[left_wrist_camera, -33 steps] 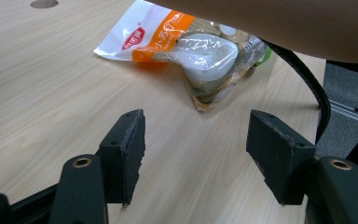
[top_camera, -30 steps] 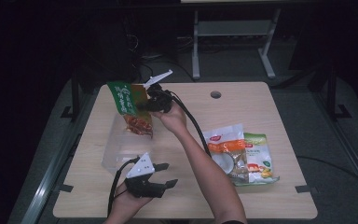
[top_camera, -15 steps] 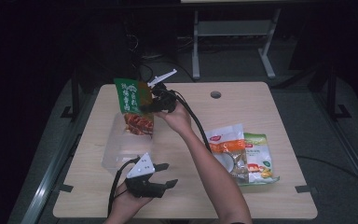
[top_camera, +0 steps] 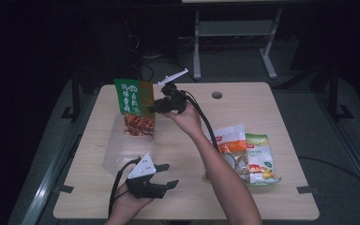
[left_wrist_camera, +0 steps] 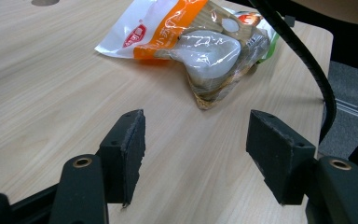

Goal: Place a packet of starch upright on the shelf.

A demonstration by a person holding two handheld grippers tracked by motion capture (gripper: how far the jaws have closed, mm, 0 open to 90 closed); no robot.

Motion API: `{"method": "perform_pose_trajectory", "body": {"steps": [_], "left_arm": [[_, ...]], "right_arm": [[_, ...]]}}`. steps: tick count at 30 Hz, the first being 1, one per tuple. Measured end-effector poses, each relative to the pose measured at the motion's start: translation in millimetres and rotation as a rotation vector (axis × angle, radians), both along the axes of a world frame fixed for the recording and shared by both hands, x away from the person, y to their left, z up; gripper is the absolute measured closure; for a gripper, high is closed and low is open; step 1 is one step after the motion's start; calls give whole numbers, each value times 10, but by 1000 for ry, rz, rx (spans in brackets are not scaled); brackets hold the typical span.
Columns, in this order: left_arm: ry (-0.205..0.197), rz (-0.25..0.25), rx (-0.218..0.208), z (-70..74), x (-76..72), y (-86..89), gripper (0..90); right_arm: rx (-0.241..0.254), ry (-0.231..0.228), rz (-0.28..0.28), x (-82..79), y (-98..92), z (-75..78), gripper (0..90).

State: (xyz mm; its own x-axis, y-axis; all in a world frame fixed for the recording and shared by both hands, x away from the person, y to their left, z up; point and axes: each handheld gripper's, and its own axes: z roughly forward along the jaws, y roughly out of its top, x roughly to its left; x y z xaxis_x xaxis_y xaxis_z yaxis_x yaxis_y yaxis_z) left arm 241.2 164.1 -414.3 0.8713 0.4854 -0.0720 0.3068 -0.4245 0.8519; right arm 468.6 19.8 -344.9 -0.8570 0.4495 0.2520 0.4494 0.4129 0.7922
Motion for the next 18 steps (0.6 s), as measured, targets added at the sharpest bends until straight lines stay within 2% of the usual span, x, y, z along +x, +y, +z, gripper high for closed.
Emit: {"method": "perform_pose_trajectory", "body": {"steps": [9,11,18], "left_arm": [[9,9,-4,-5,-2,1,373],[9,7,-3,-9,-2,-3,373],[6,7,2,-2,-4,2,371]], "right_arm": [[5,8,-14,-77,-166,61,481],[-7,0,-16,-94,-212,77,468],[-10,9,-30,-188,-441,130,444]]}}
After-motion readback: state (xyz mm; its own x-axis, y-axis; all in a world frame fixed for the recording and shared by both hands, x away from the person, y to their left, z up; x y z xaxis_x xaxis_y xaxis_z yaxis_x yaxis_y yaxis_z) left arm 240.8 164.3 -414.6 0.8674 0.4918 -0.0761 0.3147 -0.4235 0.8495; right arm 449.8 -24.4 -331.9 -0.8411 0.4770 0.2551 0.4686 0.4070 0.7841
